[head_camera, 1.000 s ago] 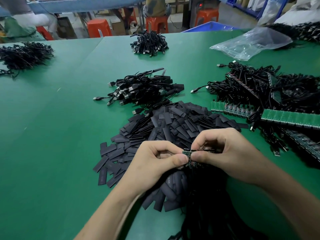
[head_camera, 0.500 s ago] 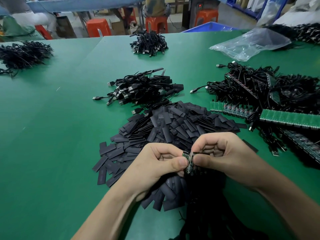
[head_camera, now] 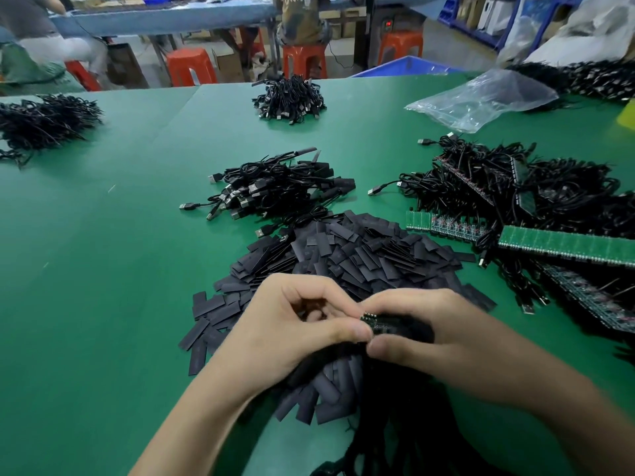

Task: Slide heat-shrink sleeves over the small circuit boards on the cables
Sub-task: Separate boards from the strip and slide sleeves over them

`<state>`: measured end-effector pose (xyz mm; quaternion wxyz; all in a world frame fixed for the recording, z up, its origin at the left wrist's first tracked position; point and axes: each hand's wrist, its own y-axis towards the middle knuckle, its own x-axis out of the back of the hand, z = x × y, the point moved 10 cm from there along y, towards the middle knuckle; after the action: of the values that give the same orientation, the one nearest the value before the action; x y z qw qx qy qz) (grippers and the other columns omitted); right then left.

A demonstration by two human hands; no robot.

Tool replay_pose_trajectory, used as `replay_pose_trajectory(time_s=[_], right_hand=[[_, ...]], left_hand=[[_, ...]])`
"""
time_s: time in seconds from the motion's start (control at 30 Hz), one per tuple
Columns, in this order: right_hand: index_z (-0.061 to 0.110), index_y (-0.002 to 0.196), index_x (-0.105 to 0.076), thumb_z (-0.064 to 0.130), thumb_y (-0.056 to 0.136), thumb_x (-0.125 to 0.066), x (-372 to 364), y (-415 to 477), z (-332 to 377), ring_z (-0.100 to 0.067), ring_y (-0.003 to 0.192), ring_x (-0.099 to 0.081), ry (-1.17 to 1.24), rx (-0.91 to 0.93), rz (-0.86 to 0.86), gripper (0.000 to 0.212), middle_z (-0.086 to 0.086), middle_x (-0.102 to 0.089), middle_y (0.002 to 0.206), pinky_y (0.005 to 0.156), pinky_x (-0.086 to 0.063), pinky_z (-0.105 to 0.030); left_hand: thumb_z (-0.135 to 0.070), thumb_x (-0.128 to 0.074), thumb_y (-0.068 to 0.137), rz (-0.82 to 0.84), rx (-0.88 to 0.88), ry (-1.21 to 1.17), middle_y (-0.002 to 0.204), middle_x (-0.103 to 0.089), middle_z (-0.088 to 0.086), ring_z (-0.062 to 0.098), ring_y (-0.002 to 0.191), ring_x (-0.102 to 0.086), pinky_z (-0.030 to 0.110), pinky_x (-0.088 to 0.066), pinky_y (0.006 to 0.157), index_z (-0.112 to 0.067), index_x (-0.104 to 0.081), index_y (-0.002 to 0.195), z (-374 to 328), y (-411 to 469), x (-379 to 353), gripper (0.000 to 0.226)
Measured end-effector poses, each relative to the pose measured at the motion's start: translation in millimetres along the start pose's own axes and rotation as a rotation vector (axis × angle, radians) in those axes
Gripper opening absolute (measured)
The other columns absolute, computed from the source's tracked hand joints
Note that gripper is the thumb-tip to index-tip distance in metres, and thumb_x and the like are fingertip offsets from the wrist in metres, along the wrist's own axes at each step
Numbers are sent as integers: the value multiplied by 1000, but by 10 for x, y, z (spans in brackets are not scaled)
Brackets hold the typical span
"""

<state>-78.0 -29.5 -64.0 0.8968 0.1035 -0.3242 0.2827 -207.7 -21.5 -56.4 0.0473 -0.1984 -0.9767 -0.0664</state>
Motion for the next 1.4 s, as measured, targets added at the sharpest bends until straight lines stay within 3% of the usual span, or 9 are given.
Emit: replay_pose_trajectory(time_s=[0.1,0.2,0.33,0.53,0.87,1.03,1.2,1.3,1.4], right_hand=[[26,111,-75,48,93,-66,1,-30,51,-8,115,-66,150,13,-29,30,11,-72,120,99,-51,-43],[21,107,-79,37,91,-72,81,-96,147,-9,130,-58,189,98,-128,23,13,-69,129,109,-45,-38],[17,93,-78,31,94,-71,118,-191,202,-14,119,-64,202,143,-248,16,11,-74,112,98,-48,-26],[20,86,-75,37,93,-67,208,-365,212,-14,92,-67,55,81,-440,20,8,-70,89,77,-51,-26],[32,90,-69,42,85,-71,-72,-219,58,-6,80,-68,-98,-163,-283,12,13,-71,83,75,-54,-37],[25,89,-74,19,91,-75,-107,-204,35,-3,78,-72,278,-197,-196,7,9,-79,84,72,-54,-20],[21,93,-78,22,84,-70,104,-295,-105,-16,72,-71,762,-212,-293,12,-12,-78,88,64,-56,-22],[21,92,-80,26,80,-78,179,-301,-148,-14,72,-70,895,-191,-315,13,-10,-77,86,63,-57,-23],[23,89,-80,30,75,-76,310,-277,-160,-10,71,-67,949,-166,-357,16,-4,-73,81,62,-56,-21]], left_hand=[[-22,-89,70,46,-63,56,62,-65,6,4,59,-54,14,-42,59,-24,-78,74,-256,35,16,11],[-20,-90,72,128,-81,116,64,-69,8,8,59,-57,19,-45,62,-22,-78,77,-402,121,-70,13],[-22,-82,82,288,-35,132,75,-75,-1,12,67,-63,26,-49,66,-19,-79,89,-376,311,-188,8],[-50,-71,89,-370,148,936,87,-72,-15,11,86,-68,35,-56,84,-34,-74,103,136,687,687,22],[-53,-72,87,-409,96,1024,99,-60,-12,16,96,-62,30,-48,74,-32,-71,110,406,731,567,31],[-39,-69,91,-397,99,1032,94,-56,-15,15,97,-62,27,-43,72,-36,-72,110,362,727,593,19],[-42,-76,87,-273,88,1010,104,-54,-10,10,96,-59,29,-50,83,-35,-72,110,265,738,578,24],[-46,-75,86,-132,35,734,90,-64,-13,-1,78,-60,10,-44,71,-39,-75,96,93,752,439,12],[-51,-71,88,-42,86,778,82,-70,-15,1,76,-63,17,-50,70,-39,-75,94,132,744,358,14]])
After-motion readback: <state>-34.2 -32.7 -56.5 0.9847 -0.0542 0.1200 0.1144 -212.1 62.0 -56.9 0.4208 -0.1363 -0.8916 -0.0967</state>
